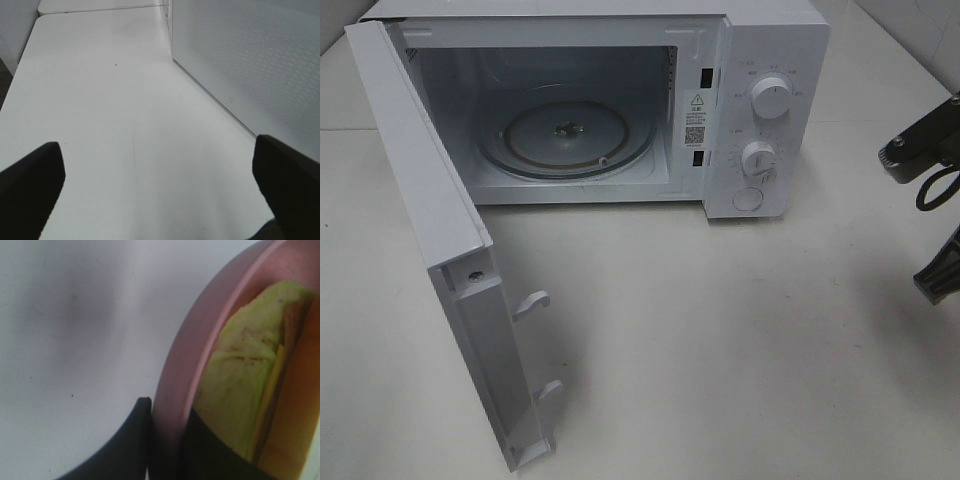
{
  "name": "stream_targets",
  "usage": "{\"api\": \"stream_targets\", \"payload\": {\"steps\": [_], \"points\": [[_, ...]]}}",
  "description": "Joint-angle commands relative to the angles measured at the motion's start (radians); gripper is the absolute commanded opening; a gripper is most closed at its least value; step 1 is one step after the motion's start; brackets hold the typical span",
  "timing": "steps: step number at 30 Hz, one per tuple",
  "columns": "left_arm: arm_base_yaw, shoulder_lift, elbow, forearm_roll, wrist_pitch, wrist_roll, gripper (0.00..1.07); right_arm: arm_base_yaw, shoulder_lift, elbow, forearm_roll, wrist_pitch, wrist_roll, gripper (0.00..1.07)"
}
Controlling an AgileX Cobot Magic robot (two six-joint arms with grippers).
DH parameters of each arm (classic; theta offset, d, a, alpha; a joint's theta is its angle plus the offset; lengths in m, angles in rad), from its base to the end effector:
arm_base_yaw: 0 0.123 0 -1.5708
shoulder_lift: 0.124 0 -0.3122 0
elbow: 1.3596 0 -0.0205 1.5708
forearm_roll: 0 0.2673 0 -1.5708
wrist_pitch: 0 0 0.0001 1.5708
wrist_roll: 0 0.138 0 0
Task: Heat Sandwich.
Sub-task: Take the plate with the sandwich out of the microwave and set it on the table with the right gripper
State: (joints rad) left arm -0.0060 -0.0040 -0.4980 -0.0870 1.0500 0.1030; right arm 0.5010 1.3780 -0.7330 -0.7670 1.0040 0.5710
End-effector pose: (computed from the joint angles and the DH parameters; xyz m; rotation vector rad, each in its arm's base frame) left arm 0.0241 -0.0106 0.2649 0.1141 2.0256 -0.0427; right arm 0.2446 0.0418 0.2000 -0.4755 2.6600 -0.7693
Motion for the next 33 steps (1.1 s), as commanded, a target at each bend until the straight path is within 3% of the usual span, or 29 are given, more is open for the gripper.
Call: {"api": "stream_targets", "payload": {"steps": [1,33], "points": [[0.004,-0.028,0.004,-0.007,-0.012,0.0,0.98,-0.033,-0.002,-0.006,-0.051,-0.013,0.029,0.0],[0.004,-0.028,0.004,-0.007,-0.012,0.0,0.98,-0.034,0.373,-0.006,-0.171,-0.17,0.313,0.01]]}}
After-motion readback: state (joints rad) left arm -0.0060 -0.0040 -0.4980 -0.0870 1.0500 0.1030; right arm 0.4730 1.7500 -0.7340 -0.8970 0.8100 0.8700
